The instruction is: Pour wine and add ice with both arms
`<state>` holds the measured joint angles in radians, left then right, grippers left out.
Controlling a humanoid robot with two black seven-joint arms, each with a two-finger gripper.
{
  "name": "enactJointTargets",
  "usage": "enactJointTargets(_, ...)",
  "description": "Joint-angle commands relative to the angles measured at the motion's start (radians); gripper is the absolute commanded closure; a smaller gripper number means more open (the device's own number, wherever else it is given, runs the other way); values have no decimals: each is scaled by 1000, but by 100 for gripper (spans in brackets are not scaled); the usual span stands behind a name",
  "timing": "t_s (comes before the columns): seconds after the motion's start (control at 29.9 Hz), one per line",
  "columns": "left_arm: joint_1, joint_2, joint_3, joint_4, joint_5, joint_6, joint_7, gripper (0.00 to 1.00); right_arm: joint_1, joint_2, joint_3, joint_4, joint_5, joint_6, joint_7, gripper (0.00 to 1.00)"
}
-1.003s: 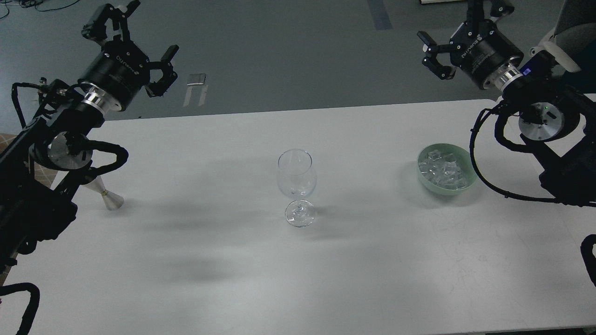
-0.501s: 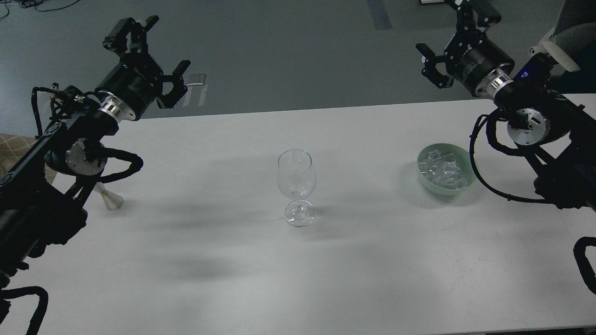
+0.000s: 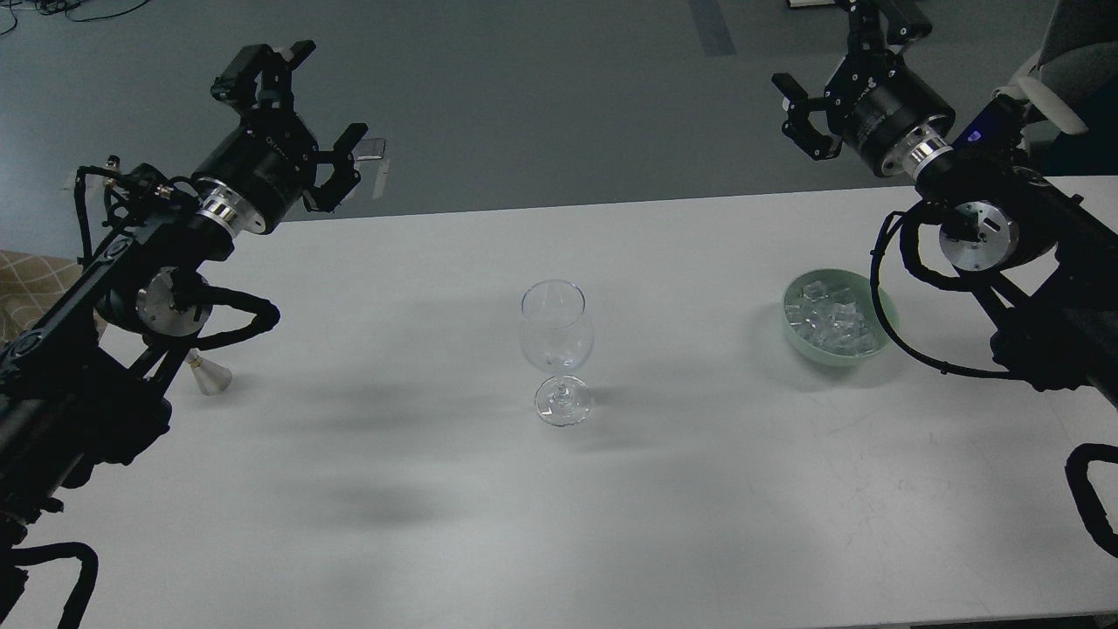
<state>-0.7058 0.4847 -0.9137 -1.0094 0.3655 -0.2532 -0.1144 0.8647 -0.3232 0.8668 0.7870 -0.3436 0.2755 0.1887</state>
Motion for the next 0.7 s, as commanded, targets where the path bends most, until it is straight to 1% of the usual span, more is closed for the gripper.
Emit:
enactJointTargets(0.0, 0, 0, -2, 0, 0, 0, 1, 2, -1, 6, 0, 1, 0, 1, 0, 0)
enactJointTargets(0.67, 2, -3, -11, -14, -2, 5, 1, 2, 3, 12, 3, 5, 3, 10, 2, 0)
